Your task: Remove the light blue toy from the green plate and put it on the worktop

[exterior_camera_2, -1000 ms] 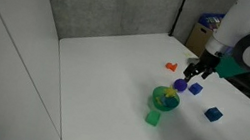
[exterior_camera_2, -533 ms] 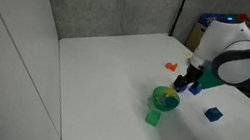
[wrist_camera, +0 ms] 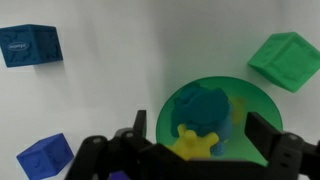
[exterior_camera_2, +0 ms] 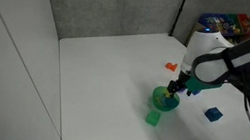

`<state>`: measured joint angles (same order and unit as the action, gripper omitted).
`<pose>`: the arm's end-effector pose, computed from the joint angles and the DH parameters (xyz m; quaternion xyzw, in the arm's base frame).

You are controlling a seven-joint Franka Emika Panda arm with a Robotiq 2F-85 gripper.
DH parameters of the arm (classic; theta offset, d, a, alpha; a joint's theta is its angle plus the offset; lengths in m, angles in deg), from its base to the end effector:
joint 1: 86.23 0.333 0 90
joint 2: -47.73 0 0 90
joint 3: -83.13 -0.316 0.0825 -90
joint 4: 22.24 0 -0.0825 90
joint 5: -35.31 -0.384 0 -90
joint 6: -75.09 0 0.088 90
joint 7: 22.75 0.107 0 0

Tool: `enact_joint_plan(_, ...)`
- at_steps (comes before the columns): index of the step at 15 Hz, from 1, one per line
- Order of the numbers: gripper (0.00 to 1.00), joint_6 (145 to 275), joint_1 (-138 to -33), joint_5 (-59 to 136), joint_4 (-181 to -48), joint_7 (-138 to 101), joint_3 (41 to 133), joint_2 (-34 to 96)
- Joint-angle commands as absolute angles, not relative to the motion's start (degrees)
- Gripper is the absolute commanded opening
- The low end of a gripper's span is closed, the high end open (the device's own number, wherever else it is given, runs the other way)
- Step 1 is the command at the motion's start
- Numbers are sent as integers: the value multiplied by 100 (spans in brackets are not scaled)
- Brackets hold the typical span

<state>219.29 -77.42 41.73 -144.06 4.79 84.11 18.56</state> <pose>0.5538 0.0769 0.1563 0.9900 -0.1232 -0.0461 0.0506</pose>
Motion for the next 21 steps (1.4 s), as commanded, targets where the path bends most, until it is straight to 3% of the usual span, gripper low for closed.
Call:
enact_joint_plan(1, 100, 21677, -7780, 3774, -13950, 231, 8395, 1444)
enact_joint_plan(16, 100, 21866, -7727, 3469, -13453, -83, 8379, 807)
enact_joint_plan(17, 75, 21861, -7708, 3488, -13450, -80, 8393, 796)
enact_joint_plan(18, 74, 21860, -7699, 3499, -13454, -97, 8396, 793)
enact_joint_plan(21, 49, 21836, -7665, 3525, -13460, -105, 8416, 815)
